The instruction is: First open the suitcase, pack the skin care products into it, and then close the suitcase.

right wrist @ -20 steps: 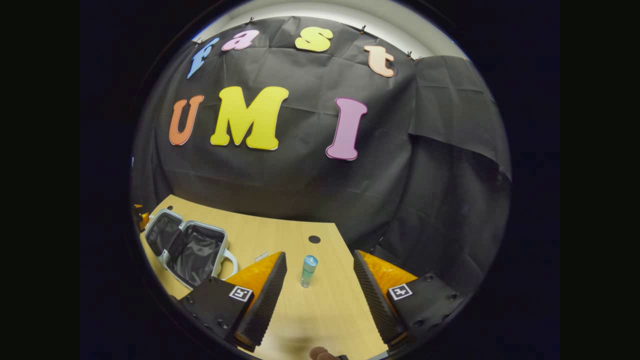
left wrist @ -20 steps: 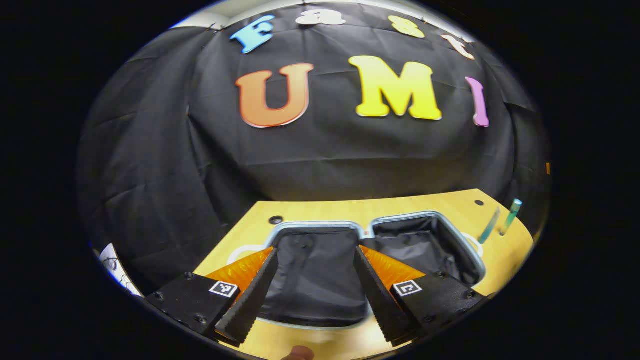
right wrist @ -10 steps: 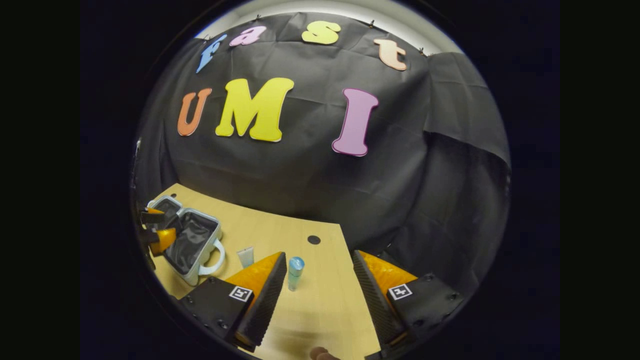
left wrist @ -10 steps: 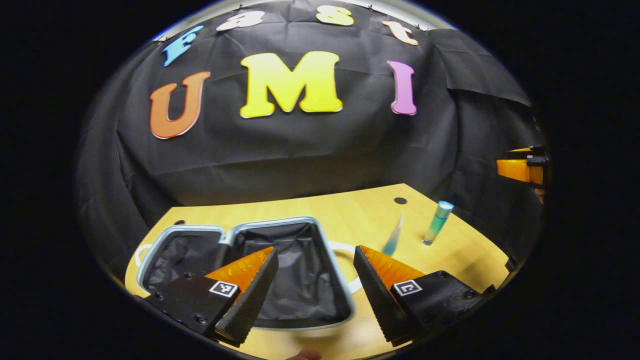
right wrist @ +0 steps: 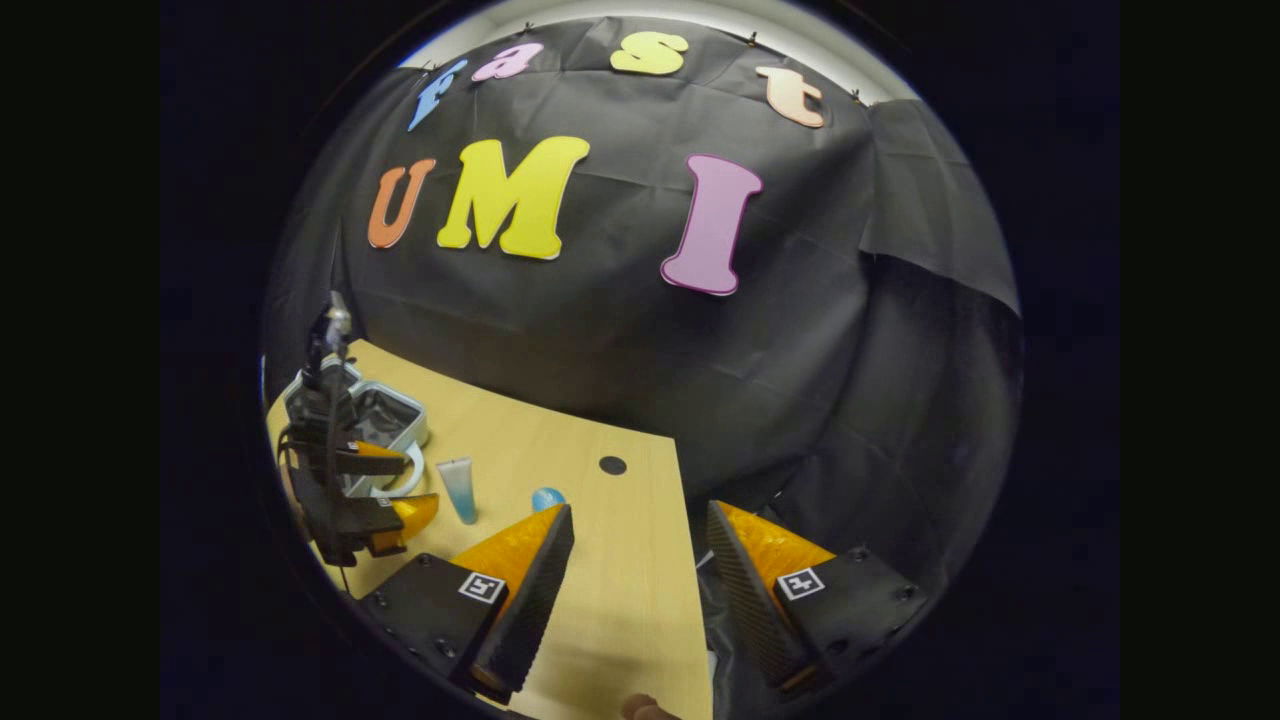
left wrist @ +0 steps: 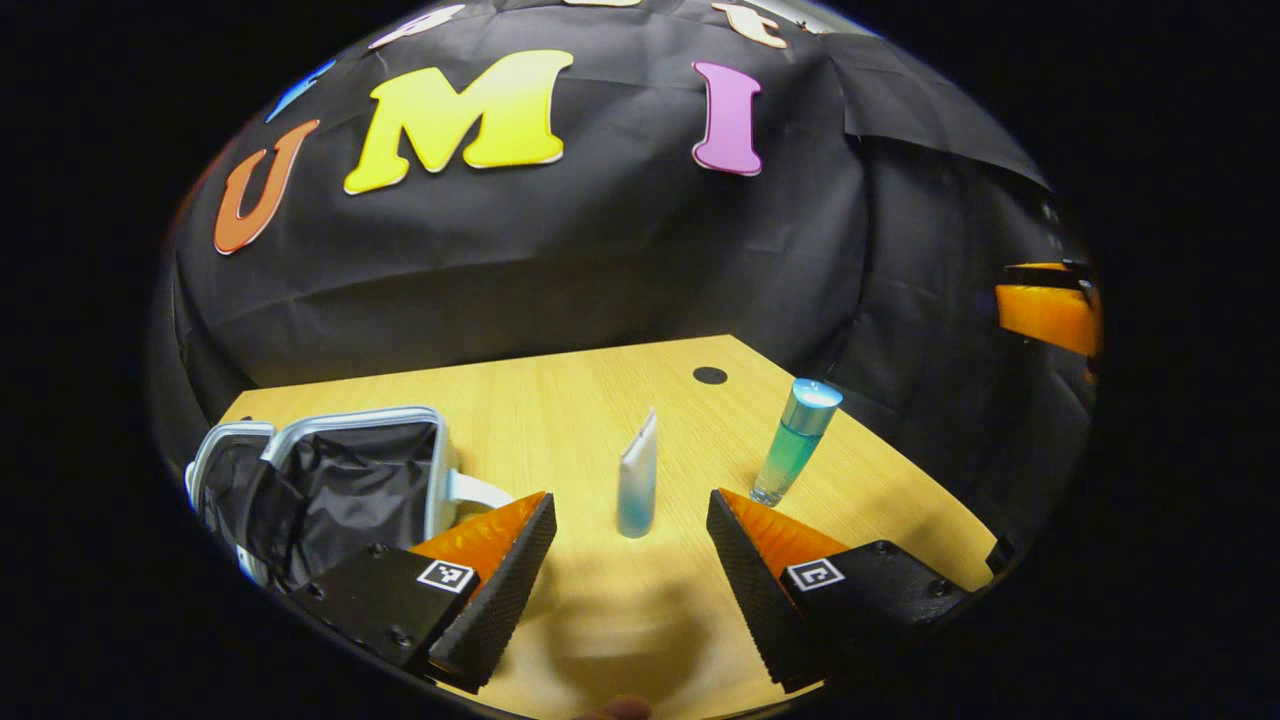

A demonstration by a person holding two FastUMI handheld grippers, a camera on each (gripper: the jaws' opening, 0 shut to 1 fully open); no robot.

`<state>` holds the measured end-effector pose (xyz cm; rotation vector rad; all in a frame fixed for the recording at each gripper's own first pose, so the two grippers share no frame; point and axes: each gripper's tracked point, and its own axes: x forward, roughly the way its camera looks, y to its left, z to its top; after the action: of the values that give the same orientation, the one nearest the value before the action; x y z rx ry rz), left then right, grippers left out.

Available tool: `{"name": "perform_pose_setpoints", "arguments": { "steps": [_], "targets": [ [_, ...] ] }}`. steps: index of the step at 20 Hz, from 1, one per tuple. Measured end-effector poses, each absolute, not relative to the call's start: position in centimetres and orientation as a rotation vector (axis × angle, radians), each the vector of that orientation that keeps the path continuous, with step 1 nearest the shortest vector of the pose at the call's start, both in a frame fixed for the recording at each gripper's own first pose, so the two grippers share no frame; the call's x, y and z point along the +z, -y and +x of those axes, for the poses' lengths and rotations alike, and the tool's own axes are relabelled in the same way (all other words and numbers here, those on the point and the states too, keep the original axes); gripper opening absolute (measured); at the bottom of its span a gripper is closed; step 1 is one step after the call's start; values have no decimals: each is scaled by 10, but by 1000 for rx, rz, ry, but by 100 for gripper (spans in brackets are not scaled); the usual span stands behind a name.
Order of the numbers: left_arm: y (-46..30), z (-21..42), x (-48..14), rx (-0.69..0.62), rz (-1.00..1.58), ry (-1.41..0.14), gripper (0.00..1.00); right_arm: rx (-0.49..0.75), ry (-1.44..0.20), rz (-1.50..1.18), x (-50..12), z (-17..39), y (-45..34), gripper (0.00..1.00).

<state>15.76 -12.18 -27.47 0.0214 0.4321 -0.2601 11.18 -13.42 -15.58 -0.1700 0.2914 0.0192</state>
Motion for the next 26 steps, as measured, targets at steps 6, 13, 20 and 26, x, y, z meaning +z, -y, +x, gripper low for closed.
{"name": "perform_pose_setpoints", "arguments": {
  "steps": [6,13,20,26],
  "targets": [
    [147,197,-323,-252,18,-486,97,-23,-372,-175,-192,98,177,80],
    [147,216,-348,-203,85,-543,96,-50,-419,-182,-221,92,195,80],
    [150,216,-350,-209,109,-551,41,6,-409,-189,-223,97,172,80],
    [146,200,-319,-221,58,-513,42,154,-369,-231,-229,109,122,80]
  ]
}}
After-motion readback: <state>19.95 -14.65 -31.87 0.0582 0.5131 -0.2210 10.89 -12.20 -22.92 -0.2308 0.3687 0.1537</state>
